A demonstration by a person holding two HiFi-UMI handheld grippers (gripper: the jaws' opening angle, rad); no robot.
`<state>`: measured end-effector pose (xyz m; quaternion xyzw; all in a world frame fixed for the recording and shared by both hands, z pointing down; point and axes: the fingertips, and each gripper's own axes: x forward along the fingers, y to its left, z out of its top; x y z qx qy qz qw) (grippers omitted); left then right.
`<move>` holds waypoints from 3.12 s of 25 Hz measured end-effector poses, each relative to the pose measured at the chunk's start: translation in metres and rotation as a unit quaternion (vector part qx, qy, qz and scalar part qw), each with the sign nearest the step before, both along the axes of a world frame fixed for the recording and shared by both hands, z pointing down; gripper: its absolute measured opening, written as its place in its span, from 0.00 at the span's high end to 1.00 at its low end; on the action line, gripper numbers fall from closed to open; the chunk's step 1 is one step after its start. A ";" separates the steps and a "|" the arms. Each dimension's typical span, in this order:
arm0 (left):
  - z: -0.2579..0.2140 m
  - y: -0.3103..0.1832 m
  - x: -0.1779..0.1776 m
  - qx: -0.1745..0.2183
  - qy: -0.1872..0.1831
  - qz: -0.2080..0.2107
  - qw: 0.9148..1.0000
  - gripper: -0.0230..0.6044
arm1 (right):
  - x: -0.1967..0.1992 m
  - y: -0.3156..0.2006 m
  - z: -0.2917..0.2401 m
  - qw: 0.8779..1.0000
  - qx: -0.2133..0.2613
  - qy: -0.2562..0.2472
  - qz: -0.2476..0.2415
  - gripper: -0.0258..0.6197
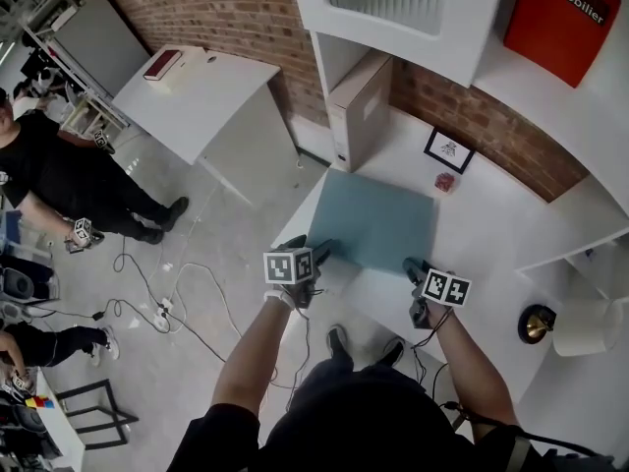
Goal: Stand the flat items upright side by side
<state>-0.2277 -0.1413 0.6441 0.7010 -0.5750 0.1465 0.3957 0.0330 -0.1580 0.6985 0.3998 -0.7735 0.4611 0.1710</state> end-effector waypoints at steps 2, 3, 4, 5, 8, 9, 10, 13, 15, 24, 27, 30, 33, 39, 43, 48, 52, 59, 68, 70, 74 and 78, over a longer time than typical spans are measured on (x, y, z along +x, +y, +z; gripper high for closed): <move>-0.018 0.004 -0.003 0.006 -0.005 -0.007 1.000 0.44 | -0.005 0.010 -0.001 1.000 -0.005 -0.027 0.000 0.59; -0.027 0.006 -0.004 0.010 -0.011 -0.007 1.000 0.44 | -0.007 0.016 -0.001 0.999 -0.007 -0.042 0.000 0.59; -0.037 0.008 -0.004 0.015 -0.020 -0.003 1.000 0.44 | -0.009 0.022 -0.002 0.998 -0.009 -0.058 0.000 0.59; -0.046 0.010 -0.002 0.019 -0.030 0.004 0.999 0.44 | -0.010 0.026 -0.002 0.997 -0.013 -0.073 0.001 0.59; -0.071 0.014 0.010 0.035 -0.054 0.030 0.997 0.44 | -0.009 0.031 0.001 0.993 -0.034 -0.114 0.018 0.57; -0.078 0.015 0.014 0.042 -0.061 0.037 0.997 0.44 | -0.007 0.032 0.003 0.991 -0.044 -0.122 0.024 0.55; -0.085 0.015 0.019 0.050 -0.068 0.042 0.996 0.44 | -0.005 0.031 0.004 0.991 -0.051 -0.124 0.026 0.53; -0.106 0.014 0.034 0.076 -0.091 0.059 0.991 0.44 | 0.002 0.028 0.006 0.995 -0.049 -0.086 0.009 0.46; -0.117 0.011 0.049 0.090 -0.107 0.078 0.987 0.44 | 0.009 0.026 0.003 0.998 -0.034 -0.043 -0.011 0.44; -0.187 0.007 0.138 0.154 -0.183 0.196 0.951 0.44 | 0.024 0.024 -0.009 0.998 0.000 0.038 -0.049 0.52; -0.204 0.013 0.171 0.172 -0.197 0.236 0.936 0.44 | 0.027 0.026 -0.007 0.998 -0.001 0.045 -0.052 0.52; -0.213 0.021 0.204 0.190 -0.235 0.277 0.912 0.44 | 0.027 0.026 -0.004 0.997 -0.003 0.053 -0.061 0.52; -0.214 0.031 0.232 0.210 -0.284 0.312 0.882 0.44 | 0.026 0.027 0.001 0.996 -0.010 0.060 -0.070 0.52; -0.212 0.044 0.258 0.249 -0.327 0.325 0.852 0.44 | 0.030 0.030 0.005 0.995 -0.017 0.067 -0.074 0.52; -0.217 0.044 0.258 0.269 -0.311 0.299 0.861 0.44 | 0.036 0.028 0.002 0.996 -0.019 0.060 -0.064 0.52; -0.230 0.051 0.250 0.309 -0.282 0.246 0.874 0.44 | 0.045 0.025 -0.002 0.996 -0.011 0.056 -0.062 0.52; -0.224 0.059 0.223 0.316 -0.225 0.183 0.903 0.44 | 0.050 0.025 -0.011 0.997 -0.002 0.044 -0.060 0.52; -0.122 0.057 0.200 0.206 -0.153 0.168 0.952 0.43 | 0.052 0.023 -0.042 0.997 0.020 0.013 -0.068 0.52; -0.073 0.024 0.227 0.175 -0.171 0.183 0.952 0.41 | 0.080 0.024 -0.070 0.997 0.047 -0.013 -0.060 0.53; -0.071 0.019 0.231 0.179 -0.174 0.187 0.950 0.41 | 0.087 0.024 -0.068 0.998 0.042 -0.020 -0.049 0.54; -0.071 0.020 0.234 0.186 -0.180 0.198 0.945 0.49 | 0.091 0.031 -0.059 0.998 0.025 -0.027 -0.042 0.59; -0.070 0.023 0.222 0.188 -0.193 0.207 0.941 0.50 | 0.084 0.028 -0.052 0.999 0.014 -0.030 -0.037 0.66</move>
